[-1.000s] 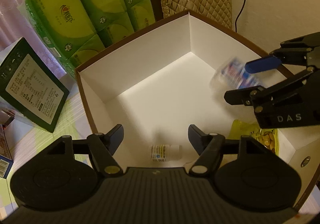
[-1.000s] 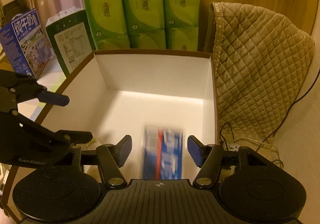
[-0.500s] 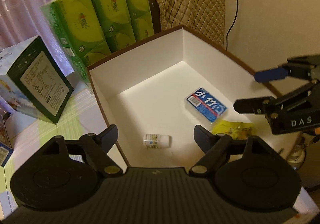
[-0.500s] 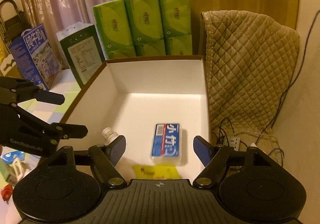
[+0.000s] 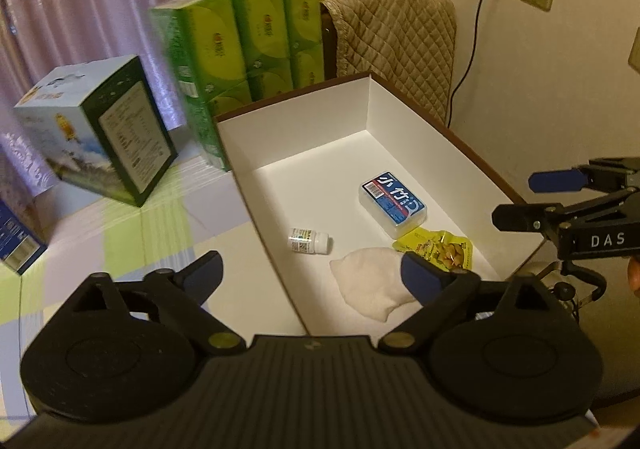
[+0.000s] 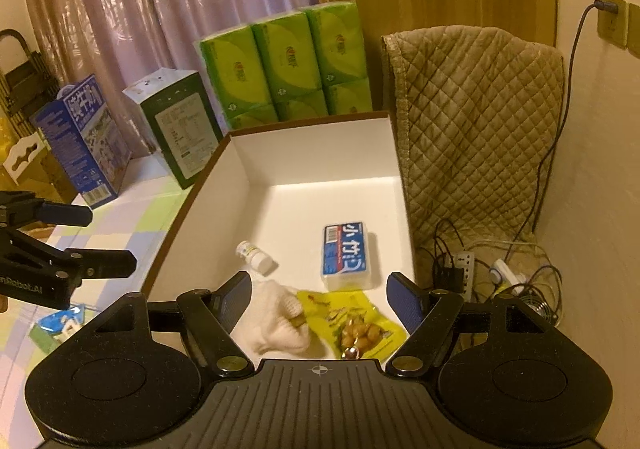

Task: Organize objects
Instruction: 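Withdraw both tools from the box toward the loose items on the table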

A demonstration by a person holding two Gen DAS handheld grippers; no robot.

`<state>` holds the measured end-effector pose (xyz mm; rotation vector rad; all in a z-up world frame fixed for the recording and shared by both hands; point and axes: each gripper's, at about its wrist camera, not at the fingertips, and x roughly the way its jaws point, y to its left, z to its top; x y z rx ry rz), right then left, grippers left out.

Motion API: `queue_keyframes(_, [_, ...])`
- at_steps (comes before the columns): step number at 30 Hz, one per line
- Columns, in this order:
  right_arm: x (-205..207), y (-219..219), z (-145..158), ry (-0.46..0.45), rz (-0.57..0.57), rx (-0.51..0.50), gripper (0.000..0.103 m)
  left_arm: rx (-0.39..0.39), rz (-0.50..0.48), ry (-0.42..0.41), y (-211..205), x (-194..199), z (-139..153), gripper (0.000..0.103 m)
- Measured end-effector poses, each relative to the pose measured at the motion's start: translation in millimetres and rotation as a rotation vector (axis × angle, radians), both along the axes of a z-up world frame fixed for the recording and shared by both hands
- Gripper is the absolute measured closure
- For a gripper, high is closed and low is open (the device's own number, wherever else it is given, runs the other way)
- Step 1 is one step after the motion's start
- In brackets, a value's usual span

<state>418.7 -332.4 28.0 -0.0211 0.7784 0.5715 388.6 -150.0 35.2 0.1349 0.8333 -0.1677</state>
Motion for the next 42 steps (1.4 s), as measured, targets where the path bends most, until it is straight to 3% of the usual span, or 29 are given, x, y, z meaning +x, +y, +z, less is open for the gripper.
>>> queue_keyframes(10, [-38,4,13,-0.013,0.008,0.020,0.031,-0.033,0.043,-0.012,13,-48,13,0.007])
queue_keyframes(25, [-95,20,8,0.029,0.025,0.027,0.031,-0.095,0.134,-0.005,54,-124,14,0.006])
queue_keyframes(42, [-148,78,-23,0.159,0.134,0.033,0.031,-0.127,0.215,0.071,112,-189,-5,0.006])
